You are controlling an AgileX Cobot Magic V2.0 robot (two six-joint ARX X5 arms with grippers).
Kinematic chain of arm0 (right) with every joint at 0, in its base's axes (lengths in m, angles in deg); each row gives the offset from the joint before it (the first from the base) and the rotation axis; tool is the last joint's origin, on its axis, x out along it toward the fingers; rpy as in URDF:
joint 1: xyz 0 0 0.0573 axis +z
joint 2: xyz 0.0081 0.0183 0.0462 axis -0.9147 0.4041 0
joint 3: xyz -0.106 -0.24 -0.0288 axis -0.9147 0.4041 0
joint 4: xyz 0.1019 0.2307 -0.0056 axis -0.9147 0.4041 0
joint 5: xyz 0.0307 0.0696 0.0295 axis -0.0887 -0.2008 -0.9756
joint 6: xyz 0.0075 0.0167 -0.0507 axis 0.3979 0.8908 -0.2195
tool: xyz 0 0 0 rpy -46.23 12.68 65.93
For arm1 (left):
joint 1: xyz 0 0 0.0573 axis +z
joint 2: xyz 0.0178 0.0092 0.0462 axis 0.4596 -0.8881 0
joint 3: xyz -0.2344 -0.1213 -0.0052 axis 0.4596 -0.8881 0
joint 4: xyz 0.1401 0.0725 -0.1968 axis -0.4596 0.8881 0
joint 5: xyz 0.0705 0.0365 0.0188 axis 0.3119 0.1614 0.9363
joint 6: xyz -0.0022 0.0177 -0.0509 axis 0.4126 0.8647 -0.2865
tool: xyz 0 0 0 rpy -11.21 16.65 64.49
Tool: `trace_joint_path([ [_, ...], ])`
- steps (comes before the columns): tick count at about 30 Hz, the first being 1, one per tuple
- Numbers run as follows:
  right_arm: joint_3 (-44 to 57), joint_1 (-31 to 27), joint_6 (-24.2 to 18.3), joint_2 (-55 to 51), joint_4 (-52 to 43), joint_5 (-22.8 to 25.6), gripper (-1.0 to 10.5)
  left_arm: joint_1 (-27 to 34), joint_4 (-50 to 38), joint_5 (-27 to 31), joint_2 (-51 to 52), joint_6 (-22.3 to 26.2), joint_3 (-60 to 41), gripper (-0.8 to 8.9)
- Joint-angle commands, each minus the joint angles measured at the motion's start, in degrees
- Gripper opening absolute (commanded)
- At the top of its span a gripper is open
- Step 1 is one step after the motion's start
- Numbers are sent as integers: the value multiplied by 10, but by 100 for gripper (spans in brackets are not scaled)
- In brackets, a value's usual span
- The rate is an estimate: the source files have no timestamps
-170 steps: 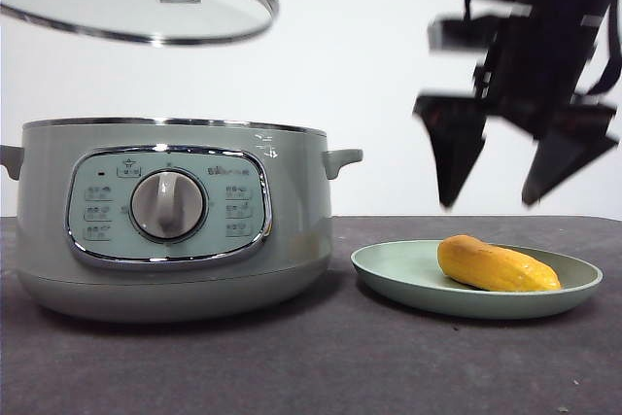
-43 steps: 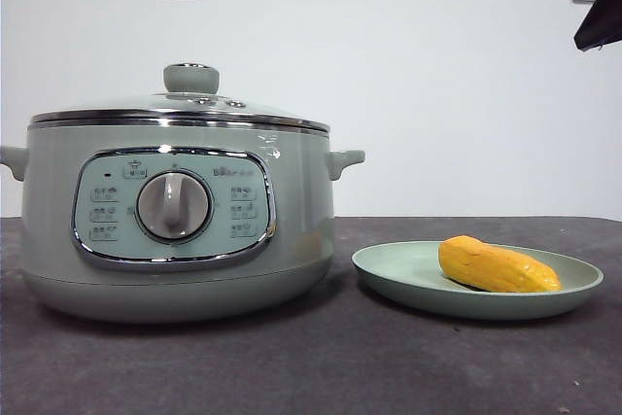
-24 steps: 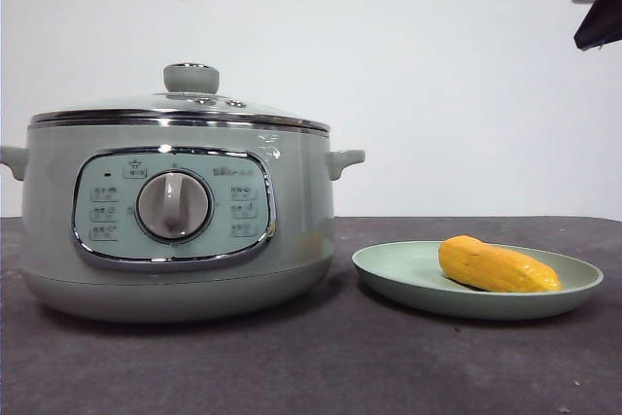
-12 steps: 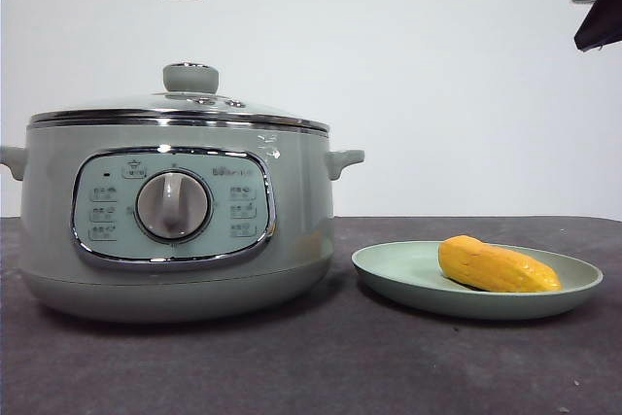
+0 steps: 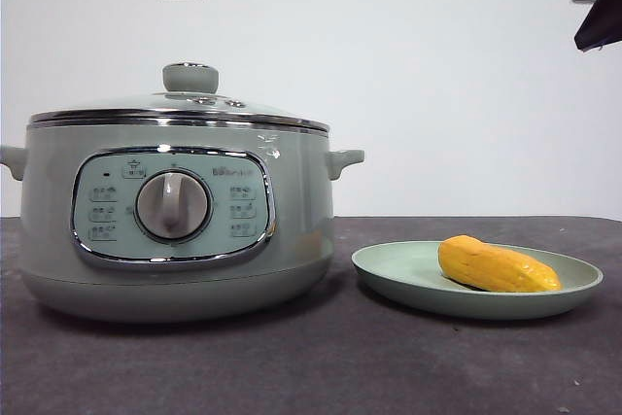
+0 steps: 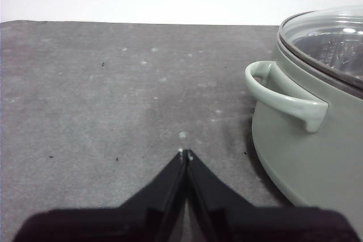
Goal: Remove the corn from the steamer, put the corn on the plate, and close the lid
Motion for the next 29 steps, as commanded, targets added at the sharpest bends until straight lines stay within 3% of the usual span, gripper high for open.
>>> trace_joint_path([
  [1, 4, 0, 0, -1, -3, 4, 2, 3, -1, -4, 2, -4, -8, -3],
  [8, 5, -2, -53, -19, 30, 16, 2, 3, -1, -4, 2, -4, -8, -3],
  [12, 26, -40, -106, -52, 9, 7, 2, 3, 0, -4, 2, -4, -8, -3],
  [20, 129, -189, -126, -172, -91, -137, 2, 3, 0, -4, 2, -4, -8, -3],
  [24, 192, -238, -126, -235, -137, -169, 2, 3, -1, -4, 2, -4, -8, -3],
  [29, 256, -273, -124, -301, -152, -167, 2, 3, -1, -4, 2, -4, -8, -3],
])
